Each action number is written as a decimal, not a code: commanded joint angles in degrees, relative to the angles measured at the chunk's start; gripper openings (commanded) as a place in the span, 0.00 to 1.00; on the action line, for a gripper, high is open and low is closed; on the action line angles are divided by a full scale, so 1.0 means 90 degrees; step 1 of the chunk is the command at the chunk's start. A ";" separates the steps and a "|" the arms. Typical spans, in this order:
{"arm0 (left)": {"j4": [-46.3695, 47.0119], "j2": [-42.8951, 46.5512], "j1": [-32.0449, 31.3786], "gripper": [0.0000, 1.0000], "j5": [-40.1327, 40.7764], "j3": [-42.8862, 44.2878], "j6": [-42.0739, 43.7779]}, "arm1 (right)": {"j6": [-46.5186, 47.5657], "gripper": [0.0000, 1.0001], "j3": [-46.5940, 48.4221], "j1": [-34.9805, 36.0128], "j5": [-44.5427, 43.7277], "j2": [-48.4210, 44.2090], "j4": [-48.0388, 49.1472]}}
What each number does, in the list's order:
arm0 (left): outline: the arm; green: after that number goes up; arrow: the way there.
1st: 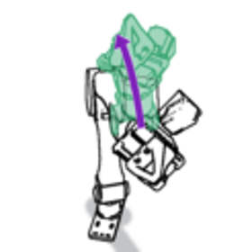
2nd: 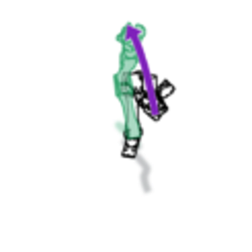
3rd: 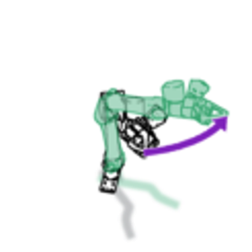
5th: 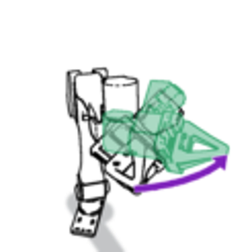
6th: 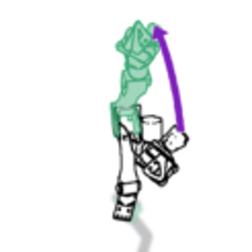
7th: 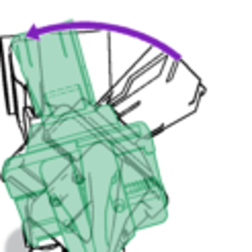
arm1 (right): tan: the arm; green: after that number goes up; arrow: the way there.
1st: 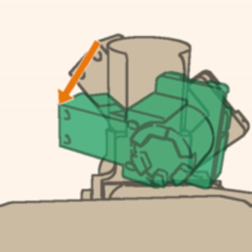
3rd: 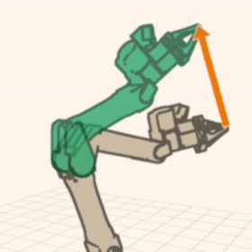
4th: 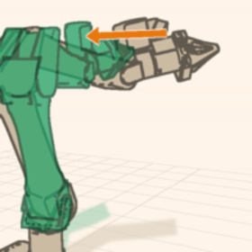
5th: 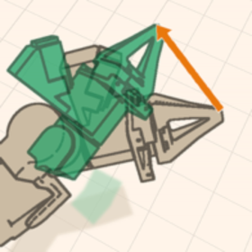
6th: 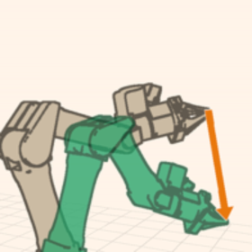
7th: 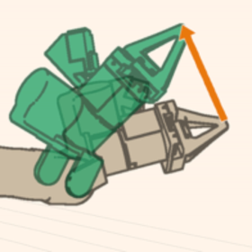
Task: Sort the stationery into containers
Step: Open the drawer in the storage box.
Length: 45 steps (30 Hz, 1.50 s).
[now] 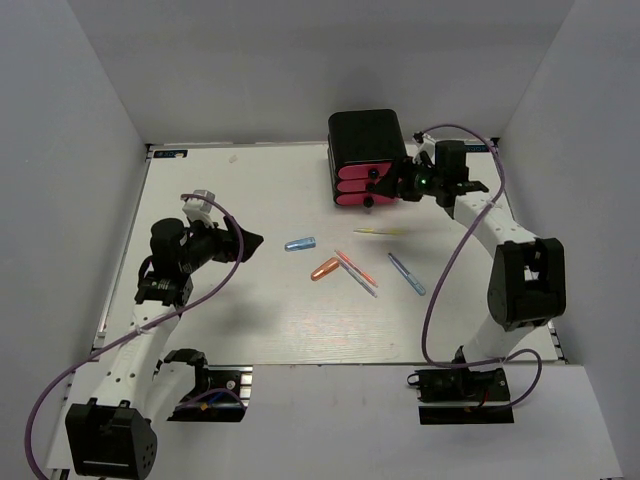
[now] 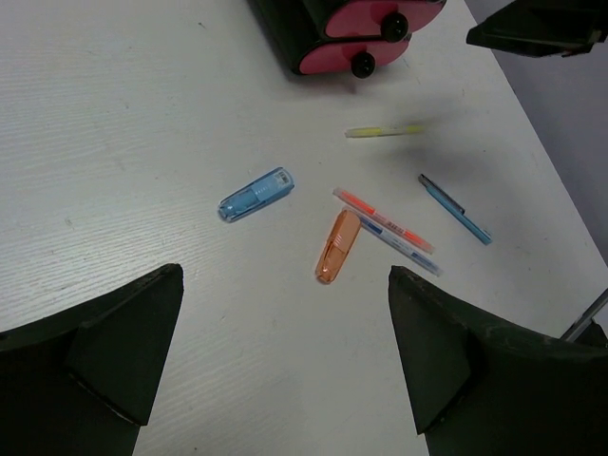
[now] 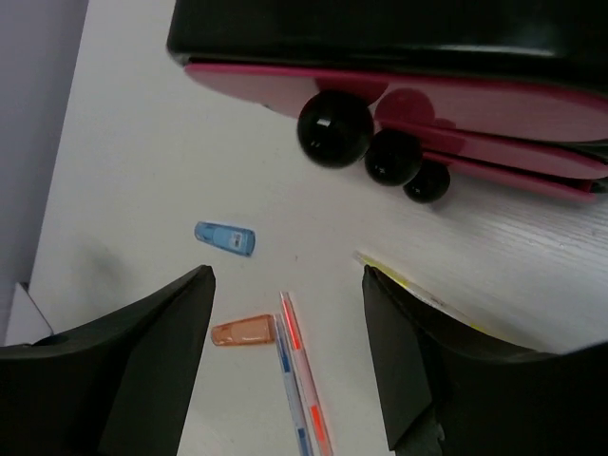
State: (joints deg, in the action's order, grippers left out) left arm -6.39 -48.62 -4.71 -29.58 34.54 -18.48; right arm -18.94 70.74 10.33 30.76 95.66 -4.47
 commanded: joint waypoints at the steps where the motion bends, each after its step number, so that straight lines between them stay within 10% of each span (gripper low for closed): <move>1: 0.0105 0.0031 -0.0004 0.99 -0.0219 0.0097 0.0071 | -0.0902 0.69 0.0567 0.0063 -0.0293 0.0395 0.0399; 45: 0.0163 -0.0466 -0.0004 0.94 -0.0395 0.0097 0.0130 | -0.2368 0.25 -0.1082 0.0288 -0.1514 0.0085 0.2596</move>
State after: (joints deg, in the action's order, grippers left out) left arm -5.52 -52.16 -4.71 -31.83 34.54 -18.02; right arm -41.30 63.66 12.88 17.21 99.63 18.31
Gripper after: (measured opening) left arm 0.946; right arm 0.407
